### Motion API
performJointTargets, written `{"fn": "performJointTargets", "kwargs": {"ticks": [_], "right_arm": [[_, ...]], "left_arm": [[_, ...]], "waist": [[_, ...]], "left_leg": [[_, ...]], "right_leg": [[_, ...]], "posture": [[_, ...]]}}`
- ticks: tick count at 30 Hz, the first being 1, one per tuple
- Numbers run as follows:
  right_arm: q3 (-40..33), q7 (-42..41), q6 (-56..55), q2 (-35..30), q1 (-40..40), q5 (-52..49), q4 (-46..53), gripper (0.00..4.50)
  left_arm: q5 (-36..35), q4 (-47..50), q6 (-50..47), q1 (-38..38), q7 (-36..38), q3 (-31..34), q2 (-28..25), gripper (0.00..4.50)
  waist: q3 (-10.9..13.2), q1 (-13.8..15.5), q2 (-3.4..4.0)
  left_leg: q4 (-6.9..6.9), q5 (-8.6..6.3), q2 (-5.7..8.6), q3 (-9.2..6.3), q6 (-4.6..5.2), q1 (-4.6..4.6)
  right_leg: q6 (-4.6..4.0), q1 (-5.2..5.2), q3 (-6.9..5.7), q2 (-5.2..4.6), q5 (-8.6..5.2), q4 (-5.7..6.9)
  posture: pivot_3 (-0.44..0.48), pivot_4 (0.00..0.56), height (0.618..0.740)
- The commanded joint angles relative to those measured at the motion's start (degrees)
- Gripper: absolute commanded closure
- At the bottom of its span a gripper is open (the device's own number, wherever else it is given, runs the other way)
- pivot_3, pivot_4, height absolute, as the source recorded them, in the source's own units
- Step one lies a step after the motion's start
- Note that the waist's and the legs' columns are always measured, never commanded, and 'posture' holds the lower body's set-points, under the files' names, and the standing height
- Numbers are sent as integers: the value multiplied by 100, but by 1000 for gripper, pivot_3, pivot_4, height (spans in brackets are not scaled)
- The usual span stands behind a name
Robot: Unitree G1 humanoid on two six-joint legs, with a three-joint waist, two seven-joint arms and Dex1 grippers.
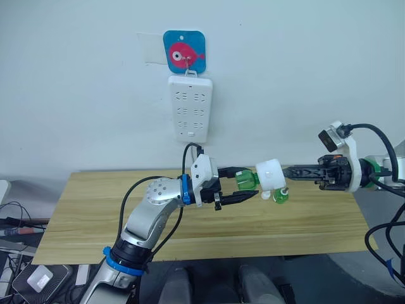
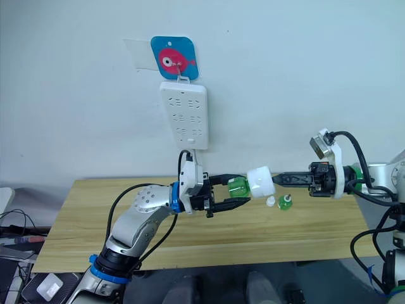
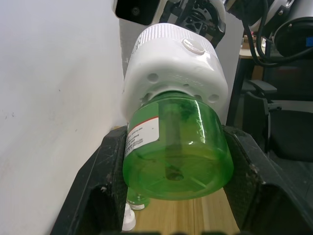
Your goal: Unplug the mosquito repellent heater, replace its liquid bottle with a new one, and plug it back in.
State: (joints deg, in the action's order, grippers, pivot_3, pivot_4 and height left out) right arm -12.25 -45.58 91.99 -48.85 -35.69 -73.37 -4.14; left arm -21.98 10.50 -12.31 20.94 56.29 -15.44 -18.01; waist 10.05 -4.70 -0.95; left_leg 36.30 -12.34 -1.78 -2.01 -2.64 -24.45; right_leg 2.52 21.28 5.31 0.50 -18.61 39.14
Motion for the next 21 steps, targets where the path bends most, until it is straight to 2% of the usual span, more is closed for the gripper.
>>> {"fn": "performJointTargets", "kwargs": {"ticks": [1,21], "right_arm": [[-60,-1,51,50,-164,-288,113,4425],[-4,165,51,41,-17,-509,166,4425]], "left_arm": [[-103,290,13,30,58,-46,31,2239],[-48,183,121,104,-90,60,153,2239]], "waist": [[0,0,0],[0,3,0]], "left_leg": [[0,0,0,0,0,0],[0,0,0,0,0,0]], "right_leg": [[0,0,0,0,0,0],[0,0,1,0,0,0]], "posture": [[-81,157,740],[-76,157,740]]}}
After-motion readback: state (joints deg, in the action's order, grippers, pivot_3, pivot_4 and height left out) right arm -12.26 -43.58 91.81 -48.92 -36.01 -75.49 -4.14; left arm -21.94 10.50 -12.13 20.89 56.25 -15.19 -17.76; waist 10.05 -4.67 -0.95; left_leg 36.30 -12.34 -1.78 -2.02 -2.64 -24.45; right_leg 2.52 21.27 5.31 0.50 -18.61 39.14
